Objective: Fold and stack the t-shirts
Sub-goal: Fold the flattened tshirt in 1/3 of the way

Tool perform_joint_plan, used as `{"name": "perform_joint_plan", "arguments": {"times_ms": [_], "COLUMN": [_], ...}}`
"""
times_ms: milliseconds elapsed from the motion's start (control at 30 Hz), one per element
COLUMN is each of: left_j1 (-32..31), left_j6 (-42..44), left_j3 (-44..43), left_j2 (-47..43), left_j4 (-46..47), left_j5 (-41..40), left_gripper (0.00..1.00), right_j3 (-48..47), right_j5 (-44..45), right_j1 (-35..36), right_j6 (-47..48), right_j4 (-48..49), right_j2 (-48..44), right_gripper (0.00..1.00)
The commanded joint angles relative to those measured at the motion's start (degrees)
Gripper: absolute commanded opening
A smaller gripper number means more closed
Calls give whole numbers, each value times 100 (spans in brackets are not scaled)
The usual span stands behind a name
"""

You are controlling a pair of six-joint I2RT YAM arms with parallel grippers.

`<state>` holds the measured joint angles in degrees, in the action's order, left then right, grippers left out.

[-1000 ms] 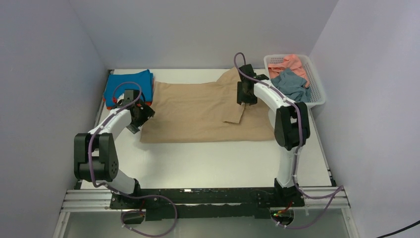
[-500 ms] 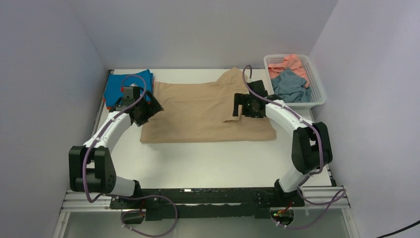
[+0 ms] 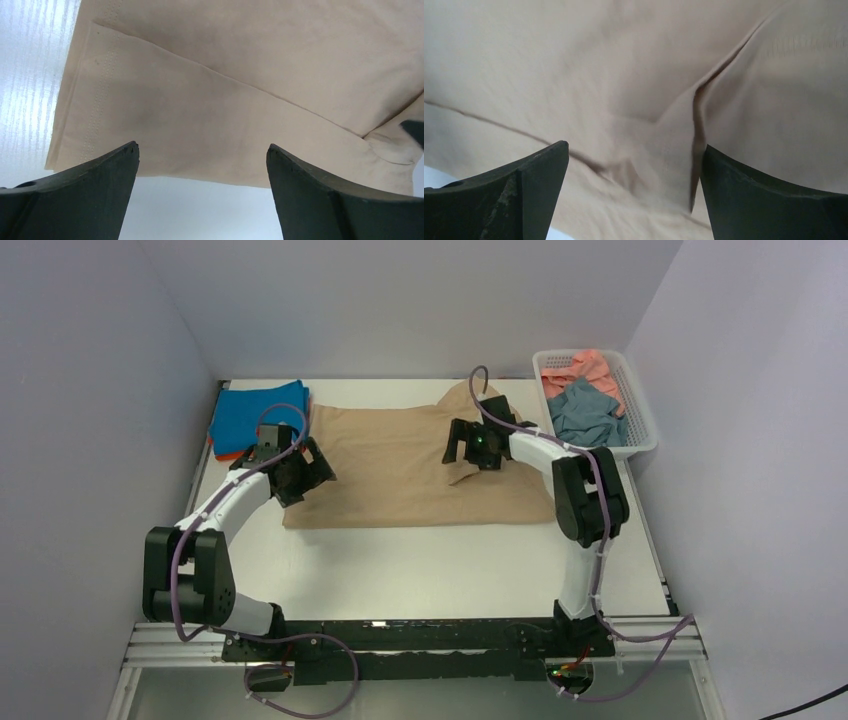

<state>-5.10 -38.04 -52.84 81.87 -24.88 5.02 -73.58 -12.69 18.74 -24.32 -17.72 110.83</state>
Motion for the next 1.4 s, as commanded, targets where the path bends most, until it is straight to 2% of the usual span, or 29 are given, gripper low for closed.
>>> {"name": "perform_joint_plan", "arguments": {"times_ms": [0,167,300,467,667,767,967,1167,1367], "left_j1": [9,5,-14,-110,-136,-169,-246,-387,-526], "left_j6": [151,147,163,191,155,102,-13,-342,-732], "left_j3": [-140,-415,-620,-920,-1064,-729,471,1970,2821], "left_j2": [-187,81,419,1012,1851,1940,1318,55,-1153], "left_j4": [16,29,350,459,637,789,838,642,258], "left_j5": [-118,-42,406,516,659,770,623,374,253], "left_gripper": [99,99,99,99,100,100,100,99,99], "right_j3": [-1139,-1684,-901,217,579,1020,2188,3305,3931], "right_j5": [-224,-51,442,834,838,924,958,982,866], "right_j1": [54,60,64,57,49,46,67,218,469], "right_j6": [-481,-571,-307,-220,-187,-258,-574,-864,-1188], "right_j4": [581,413,434,634,582,564,513,168,-148], "right_j2": [353,533,-19,-728,-541,-636,-1491,-2547,-3307], "right_gripper": [100,100,100,100,100,100,100,100,100]}}
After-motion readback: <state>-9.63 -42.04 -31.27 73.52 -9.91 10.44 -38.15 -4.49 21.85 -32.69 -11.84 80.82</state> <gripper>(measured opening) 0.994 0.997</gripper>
